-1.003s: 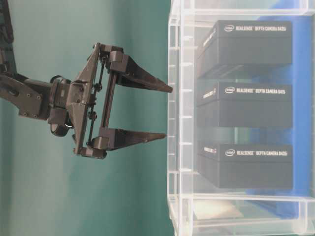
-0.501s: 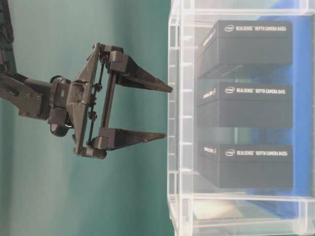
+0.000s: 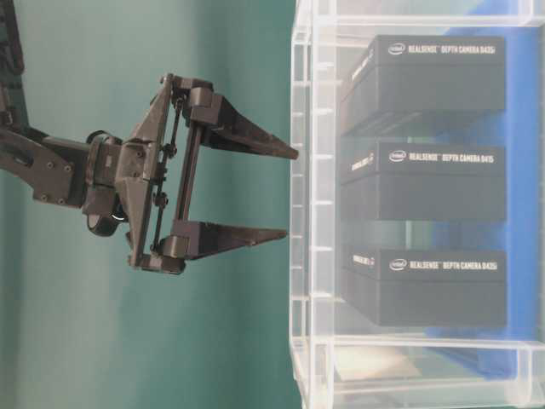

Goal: Take out the box from the case.
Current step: 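Position the open right gripper above the middle black box, then lower the right gripper around the middle box and close on it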

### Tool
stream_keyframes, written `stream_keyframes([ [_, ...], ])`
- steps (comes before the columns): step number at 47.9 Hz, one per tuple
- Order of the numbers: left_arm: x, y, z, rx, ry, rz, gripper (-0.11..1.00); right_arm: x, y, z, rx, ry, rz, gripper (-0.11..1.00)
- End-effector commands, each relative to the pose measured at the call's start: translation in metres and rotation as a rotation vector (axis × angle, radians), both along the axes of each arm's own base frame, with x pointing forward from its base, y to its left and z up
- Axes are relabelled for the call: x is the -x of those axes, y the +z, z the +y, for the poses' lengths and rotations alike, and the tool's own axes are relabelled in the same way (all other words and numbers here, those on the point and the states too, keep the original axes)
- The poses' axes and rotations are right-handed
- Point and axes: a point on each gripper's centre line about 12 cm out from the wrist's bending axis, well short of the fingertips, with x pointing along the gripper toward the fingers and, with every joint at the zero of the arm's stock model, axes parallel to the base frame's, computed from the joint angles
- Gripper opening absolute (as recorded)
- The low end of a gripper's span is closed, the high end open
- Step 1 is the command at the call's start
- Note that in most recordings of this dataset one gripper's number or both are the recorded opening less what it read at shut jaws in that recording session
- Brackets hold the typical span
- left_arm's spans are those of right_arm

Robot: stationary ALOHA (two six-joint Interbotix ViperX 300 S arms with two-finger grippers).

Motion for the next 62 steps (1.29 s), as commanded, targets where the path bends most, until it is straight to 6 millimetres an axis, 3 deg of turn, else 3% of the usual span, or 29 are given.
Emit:
stream_keyframes([
  [1,0.0,0.004,0.001,-0.011,0.002,-0.013,0.97,-0.001,0.014,-0.001,0.012,0.001,-0.033,0.94],
  [62,0.0,0.003,0.001,-0.01,0.002,-0.012,0.97,-0.008,-0.025,-0.014,-0.005,0.001,0.05,0.94],
])
